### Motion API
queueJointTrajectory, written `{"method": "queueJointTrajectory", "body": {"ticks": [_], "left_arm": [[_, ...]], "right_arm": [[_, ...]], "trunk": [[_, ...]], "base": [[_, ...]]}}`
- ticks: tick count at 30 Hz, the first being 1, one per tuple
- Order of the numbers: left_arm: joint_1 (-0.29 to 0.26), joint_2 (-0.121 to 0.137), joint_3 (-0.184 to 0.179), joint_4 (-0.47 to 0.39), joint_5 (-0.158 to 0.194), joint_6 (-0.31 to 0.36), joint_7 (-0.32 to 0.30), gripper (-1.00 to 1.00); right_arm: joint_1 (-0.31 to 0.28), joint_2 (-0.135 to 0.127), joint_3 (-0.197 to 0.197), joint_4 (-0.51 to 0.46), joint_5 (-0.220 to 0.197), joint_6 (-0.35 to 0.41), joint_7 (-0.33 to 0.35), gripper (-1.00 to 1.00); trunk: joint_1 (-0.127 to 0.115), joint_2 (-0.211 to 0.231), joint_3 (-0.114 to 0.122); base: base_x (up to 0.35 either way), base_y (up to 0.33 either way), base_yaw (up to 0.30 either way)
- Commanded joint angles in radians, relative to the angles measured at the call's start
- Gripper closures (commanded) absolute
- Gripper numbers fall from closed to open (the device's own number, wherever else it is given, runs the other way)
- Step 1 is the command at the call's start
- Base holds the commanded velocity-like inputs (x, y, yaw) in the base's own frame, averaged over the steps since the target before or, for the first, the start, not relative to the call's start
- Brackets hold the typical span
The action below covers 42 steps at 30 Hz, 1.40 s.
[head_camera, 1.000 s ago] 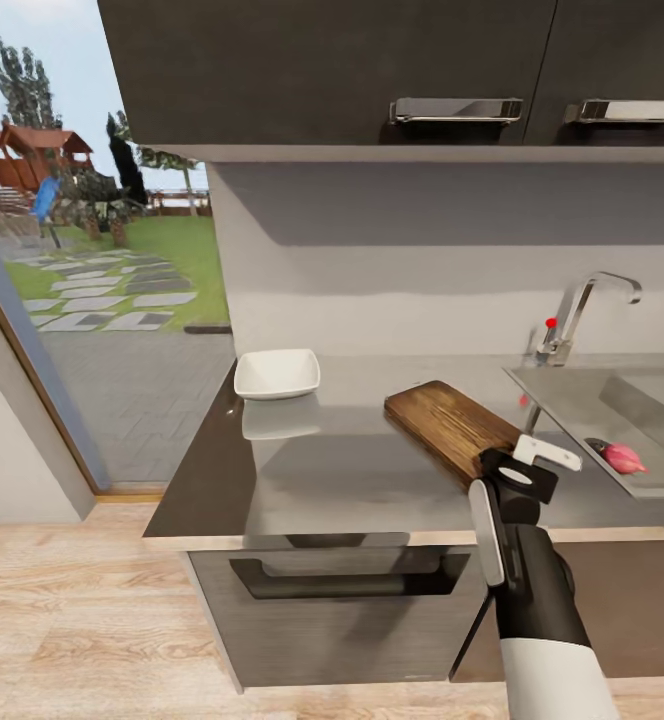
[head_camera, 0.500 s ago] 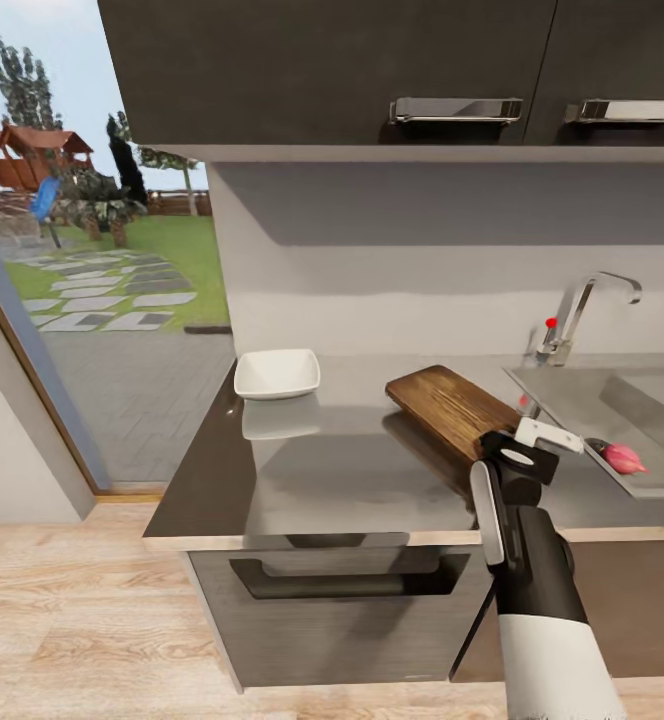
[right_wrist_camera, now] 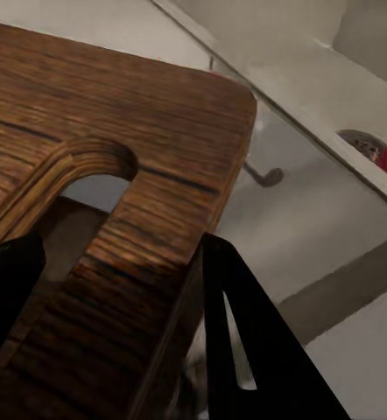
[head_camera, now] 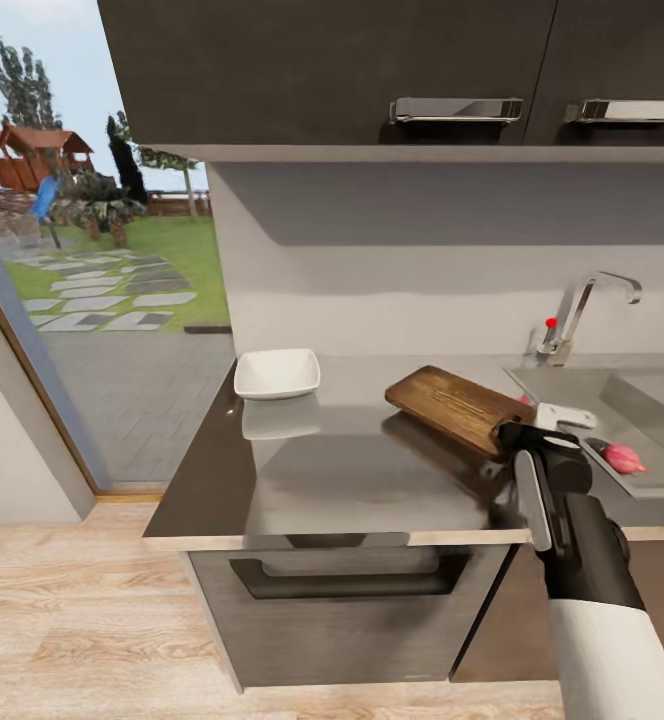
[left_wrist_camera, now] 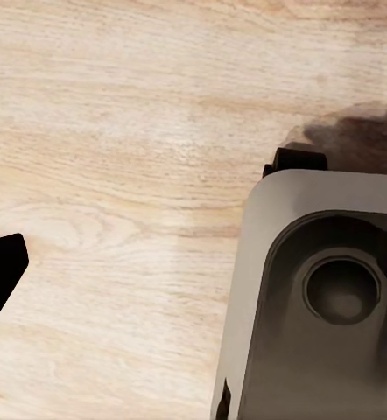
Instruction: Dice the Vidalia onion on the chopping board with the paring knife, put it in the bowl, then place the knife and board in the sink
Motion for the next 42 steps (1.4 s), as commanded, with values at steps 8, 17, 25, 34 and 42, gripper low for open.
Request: {"method": "queueJointTrajectory", "body": {"ticks": [8, 17, 25, 34, 42], "left_arm": [[-0.002, 0.0, 0.0, 0.004, 0.009, -0.008, -0.002, -1.0], [-0.002, 0.0, 0.0, 0.004, 0.009, -0.008, -0.002, -1.0], [-0.002, 0.007, 0.0, 0.004, 0.009, -0.008, -0.001, -1.0], [-0.002, 0.014, 0.0, 0.004, 0.01, -0.008, -0.001, -1.0], [-0.002, 0.019, 0.0, 0.004, 0.015, -0.008, -0.001, -1.0]], "right_arm": [[-0.001, -0.139, 0.001, -0.001, -0.002, 0.05, 0.352, 1.0], [-0.001, -0.228, 0.001, -0.002, 0.0, 0.063, 0.715, 1.0], [-0.001, -0.239, 0.012, -0.002, 0.009, 0.064, 0.854, 1.0], [-0.001, -0.24, 0.07, -0.001, 0.099, 0.062, 0.946, 1.0], [-0.002, -0.238, 0.094, -0.001, 0.108, 0.062, 0.954, 1.0]], "trunk": [[0.0, -0.001, -0.001], [0.0, -0.001, -0.001], [0.0, -0.001, -0.001], [0.0, -0.001, -0.001], [0.0, -0.001, -0.001]], "base": [[0.0, 0.0, 0.0], [0.0, 0.0, 0.0], [0.0, -0.014, 0.0], [0.0, -0.259, 0.0], [0.08, -0.247, 0.0]]}}
